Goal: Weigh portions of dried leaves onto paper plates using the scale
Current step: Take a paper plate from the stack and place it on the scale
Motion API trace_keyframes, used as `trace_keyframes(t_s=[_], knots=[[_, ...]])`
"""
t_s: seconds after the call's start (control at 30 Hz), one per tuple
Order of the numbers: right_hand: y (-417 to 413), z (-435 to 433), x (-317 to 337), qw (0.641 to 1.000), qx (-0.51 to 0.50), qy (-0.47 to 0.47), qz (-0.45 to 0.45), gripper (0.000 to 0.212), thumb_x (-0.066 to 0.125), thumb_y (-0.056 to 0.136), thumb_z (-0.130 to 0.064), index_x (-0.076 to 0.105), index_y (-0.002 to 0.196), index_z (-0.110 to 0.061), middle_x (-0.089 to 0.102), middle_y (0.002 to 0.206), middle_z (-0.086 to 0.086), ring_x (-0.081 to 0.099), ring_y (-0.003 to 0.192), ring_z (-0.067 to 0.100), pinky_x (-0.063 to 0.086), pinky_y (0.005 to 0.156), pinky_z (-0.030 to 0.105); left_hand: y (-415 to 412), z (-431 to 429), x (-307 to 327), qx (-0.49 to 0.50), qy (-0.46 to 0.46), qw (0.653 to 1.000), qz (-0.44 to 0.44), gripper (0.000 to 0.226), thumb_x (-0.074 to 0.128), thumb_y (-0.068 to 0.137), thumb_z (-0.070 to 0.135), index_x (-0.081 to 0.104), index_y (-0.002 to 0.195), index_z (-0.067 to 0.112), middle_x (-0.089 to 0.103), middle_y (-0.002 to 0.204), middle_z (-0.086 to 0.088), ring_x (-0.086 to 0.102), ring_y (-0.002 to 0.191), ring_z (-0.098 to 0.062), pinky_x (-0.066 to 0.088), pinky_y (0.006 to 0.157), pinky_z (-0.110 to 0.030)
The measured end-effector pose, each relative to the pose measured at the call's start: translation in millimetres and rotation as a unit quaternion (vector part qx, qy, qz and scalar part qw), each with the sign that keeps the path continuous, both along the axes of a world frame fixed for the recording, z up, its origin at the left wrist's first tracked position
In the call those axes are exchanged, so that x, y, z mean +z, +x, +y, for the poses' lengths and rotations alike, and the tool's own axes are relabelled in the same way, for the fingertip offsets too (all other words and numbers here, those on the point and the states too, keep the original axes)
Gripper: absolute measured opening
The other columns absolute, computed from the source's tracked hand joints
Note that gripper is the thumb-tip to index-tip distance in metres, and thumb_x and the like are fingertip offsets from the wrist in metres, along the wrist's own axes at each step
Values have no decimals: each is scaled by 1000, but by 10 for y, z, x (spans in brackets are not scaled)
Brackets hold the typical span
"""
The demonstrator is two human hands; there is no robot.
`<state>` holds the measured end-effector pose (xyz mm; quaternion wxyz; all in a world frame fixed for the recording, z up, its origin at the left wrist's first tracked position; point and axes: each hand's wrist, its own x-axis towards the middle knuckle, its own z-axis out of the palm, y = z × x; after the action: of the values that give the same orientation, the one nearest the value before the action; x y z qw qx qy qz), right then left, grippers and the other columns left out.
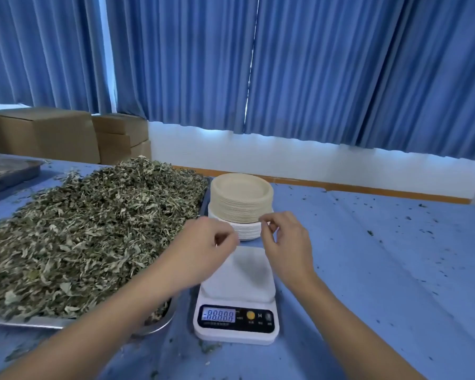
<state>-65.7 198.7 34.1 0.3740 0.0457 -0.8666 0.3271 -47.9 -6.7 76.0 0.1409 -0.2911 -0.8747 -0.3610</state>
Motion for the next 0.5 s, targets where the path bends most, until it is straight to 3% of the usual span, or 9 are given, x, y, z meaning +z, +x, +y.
trace_keyframes(t_s=[0.07, 0.1, 0.17, 0.23, 0.37, 0.5], knots=[[-125, 5, 107, 998, -23, 61, 25, 16, 66, 95, -24, 72, 109, -30, 59, 106, -12, 54, 97, 9, 47, 72, 29, -291, -21, 192, 50, -9, 998, 36, 20, 57, 95, 24, 74, 87, 16, 58, 63, 2, 48, 55, -4, 35, 55, -18], [-191, 17, 160, 995, -17, 94, 27, 21, 66, 96, -25, 72, 115, -29, 58, 114, -10, 53, 106, 12, 45, 80, 31, -432, -25, 253, 64, -32, 996, 47, 16, 59, 96, 21, 74, 99, 19, 59, 71, 7, 50, 62, -3, 38, 63, -21], [-325, 51, 269, 986, 0, 169, 6, 27, 63, 99, -32, 69, 126, -32, 56, 130, -10, 48, 120, 15, 34, 95, 34, -686, 6, 276, 70, -104, 991, 47, 34, 58, 99, 25, 61, 132, 21, 58, 101, 1, 56, 91, -13, 45, 83, -31], [-457, 90, 363, 972, 0, 233, -40, 31, 56, 102, -42, 64, 132, -39, 52, 140, -15, 43, 131, 12, 24, 102, 35, -888, 50, 230, 96, -196, 974, 63, 52, 56, 100, 31, 41, 149, 22, 52, 126, -6, 48, 118, -26, 45, 97, -42], [-709, 165, 491, 945, -3, 297, -134, 36, 46, 104, -52, 61, 135, -43, 54, 140, -18, 44, 132, 9, 19, 113, 45, -1191, 125, 191, 81, -283, 947, 130, 49, 54, 101, 40, 44, 148, 29, 45, 145, 5, 39, 131, -22, 35, 105, -44], [-863, 238, 587, 952, 37, 267, -147, 24, 55, 102, -46, 72, 119, -45, 69, 118, -17, 57, 112, 11, 27, 107, 45, -1390, 162, 213, 31, -291, 946, 137, 33, 54, 101, 41, 59, 133, 37, 54, 135, 16, 45, 127, -11, 30, 104, -46]])
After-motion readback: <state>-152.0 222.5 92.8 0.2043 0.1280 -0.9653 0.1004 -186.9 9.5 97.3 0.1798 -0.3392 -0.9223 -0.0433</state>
